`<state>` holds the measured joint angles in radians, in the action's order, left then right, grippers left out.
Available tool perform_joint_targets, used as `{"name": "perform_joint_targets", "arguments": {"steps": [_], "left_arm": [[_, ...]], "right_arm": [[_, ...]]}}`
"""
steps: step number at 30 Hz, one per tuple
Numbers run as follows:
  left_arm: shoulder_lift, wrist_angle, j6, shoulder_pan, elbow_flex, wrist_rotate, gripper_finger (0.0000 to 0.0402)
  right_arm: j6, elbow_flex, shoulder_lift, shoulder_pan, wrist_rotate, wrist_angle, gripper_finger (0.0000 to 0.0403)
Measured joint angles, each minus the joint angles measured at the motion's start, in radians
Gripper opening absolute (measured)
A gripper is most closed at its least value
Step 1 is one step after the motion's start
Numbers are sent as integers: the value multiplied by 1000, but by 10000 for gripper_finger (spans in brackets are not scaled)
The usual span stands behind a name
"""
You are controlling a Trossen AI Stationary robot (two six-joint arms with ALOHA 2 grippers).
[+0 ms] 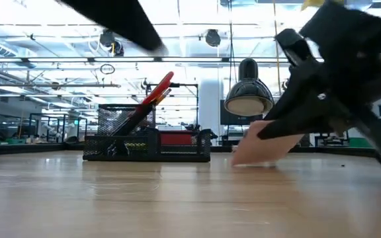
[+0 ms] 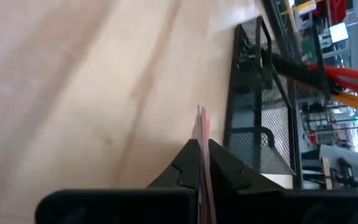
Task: Pick and place office supplies into organizer
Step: Put the pink sticky note into the black desk organizer
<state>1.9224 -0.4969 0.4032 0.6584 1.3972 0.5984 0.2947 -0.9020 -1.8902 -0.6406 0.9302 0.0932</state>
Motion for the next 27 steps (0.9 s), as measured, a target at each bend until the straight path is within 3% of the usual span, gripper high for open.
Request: {"name": "perform_joint_targets", "arguments": {"steps": [6,9,12,21,27], "left_arm": [[-58,-133,157,143,0,187,35],[-57,-169,213,194,0,232,35],[-51,-174,270,224,-3,236,35],[-50,-217,340,268,-5,241,35],[-50,-219,336,287,-5,247,35]], "right_arm": [[130,-56,21,98,-4,3,2],[166,-107,21,137,0,2,2],[222,-160,22,165,65,4,1],[387,-237,23,264,62,44,1],[363,-238,23,339,-40,72,1]]}}
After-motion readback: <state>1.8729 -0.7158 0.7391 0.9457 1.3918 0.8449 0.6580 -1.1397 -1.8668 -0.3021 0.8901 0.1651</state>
